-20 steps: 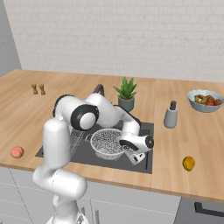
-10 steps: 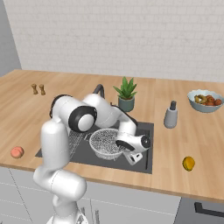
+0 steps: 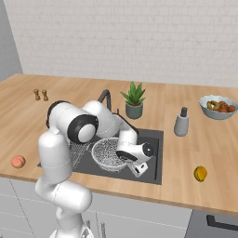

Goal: Put the colander in the sink, put the peach, mango in the colander, and turn on the sink faucet and pour water over the colander.

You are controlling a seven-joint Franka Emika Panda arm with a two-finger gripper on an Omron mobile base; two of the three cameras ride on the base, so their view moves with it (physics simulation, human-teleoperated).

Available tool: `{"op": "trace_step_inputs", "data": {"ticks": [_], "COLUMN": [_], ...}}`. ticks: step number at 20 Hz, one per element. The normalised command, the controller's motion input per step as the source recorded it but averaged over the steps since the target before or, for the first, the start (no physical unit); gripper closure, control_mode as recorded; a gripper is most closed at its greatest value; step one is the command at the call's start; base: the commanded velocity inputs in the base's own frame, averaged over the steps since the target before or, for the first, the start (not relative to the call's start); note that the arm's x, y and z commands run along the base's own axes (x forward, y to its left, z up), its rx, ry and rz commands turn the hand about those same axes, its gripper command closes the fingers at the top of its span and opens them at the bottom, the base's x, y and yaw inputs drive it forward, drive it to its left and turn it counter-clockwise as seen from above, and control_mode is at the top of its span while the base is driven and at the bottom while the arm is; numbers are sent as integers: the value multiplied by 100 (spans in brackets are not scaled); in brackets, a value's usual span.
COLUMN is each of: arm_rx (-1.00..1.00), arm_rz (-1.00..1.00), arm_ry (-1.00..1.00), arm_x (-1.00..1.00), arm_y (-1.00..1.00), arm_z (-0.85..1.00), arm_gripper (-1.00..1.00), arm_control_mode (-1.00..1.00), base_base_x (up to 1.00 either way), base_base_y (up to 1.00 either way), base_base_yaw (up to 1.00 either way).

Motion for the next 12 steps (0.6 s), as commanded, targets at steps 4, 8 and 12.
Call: {"op": "trace_step_inputs", "data": {"ticks": [4, 8, 12], "arm_rx": [-6, -1, 0], "arm_rz": [0, 0, 0], "arm_ry": [0, 3, 2], "arm_x": [-37, 30, 54], "arm_y": [22, 65, 82], "arm_z": [-19, -10, 0], "arm_gripper": [100, 100, 100], "arm_control_mode": [-100, -100, -100], "base_base_x": [0, 0, 0], "base_base_y": [0, 0, 0], "base_base_yaw": [0, 0, 0]}}
